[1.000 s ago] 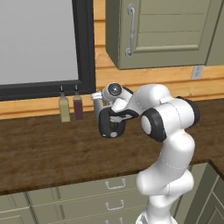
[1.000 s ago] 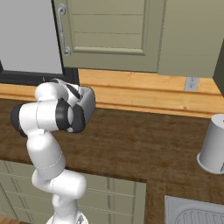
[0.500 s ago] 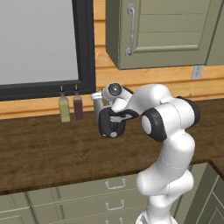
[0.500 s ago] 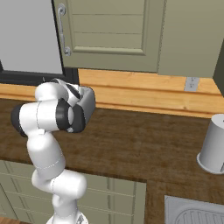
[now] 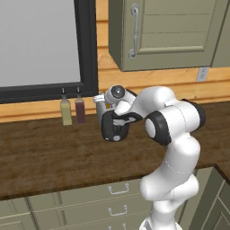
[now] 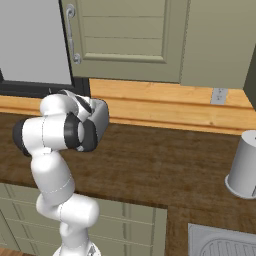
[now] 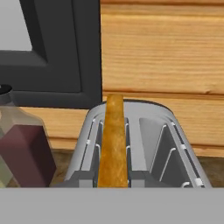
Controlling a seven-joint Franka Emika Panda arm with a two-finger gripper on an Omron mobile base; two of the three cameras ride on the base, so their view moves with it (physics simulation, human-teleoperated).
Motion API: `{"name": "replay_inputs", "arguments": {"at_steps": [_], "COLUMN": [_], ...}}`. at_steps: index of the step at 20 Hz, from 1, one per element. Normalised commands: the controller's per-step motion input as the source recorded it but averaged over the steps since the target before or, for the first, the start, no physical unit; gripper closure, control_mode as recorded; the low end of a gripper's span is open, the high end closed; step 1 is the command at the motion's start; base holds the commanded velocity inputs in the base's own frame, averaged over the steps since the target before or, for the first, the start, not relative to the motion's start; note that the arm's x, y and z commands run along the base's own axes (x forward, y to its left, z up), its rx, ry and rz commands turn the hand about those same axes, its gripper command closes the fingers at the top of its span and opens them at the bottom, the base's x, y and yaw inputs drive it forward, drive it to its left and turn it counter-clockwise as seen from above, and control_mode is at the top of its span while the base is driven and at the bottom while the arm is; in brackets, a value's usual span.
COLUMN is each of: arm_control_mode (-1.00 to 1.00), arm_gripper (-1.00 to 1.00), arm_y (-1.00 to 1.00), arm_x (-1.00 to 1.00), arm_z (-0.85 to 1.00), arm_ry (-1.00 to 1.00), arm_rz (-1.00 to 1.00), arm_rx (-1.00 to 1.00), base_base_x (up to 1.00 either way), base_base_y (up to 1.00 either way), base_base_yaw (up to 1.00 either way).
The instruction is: Start the toaster. Once the lever pops up, take the bread to the plate on the dining counter.
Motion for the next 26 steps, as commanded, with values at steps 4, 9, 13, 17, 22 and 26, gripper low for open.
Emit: {"name": "replay_inputs", "arguments": {"at_steps": [4, 9, 13, 17, 22, 26], "arm_control_mode": [-1.00, -1.00, -1.00, -1.00, -1.00, -1.00], "arm_gripper": [1.00, 1.00, 1.00, 1.00, 1.00, 1.00], "arm_y": [0.00, 0.00, 0.00, 0.00, 0.01, 0.01], "arm_x": [0.00, 0.00, -0.02, -0.05, -0.12, -0.26], "arm_z": [0.00, 0.00, 0.00, 0.03, 0.36, 0.51], "arm_ry": [0.00, 0.00, 0.00, -0.04, -0.01, -0.01], "arm_rz": [0.00, 0.00, 0.00, 0.00, 0.00, 0.00], "arm_rx": [0.00, 0.00, 0.00, 0.00, 0.00, 0.00], "base_base_x": [0.00, 0.00, 0.00, 0.00, 0.00, 0.00], "base_base_y": [0.00, 0.00, 0.00, 0.00, 0.00, 0.00], "base_base_yaw": [0.00, 0.00, 0.00, 0.00, 0.00, 0.00]}}
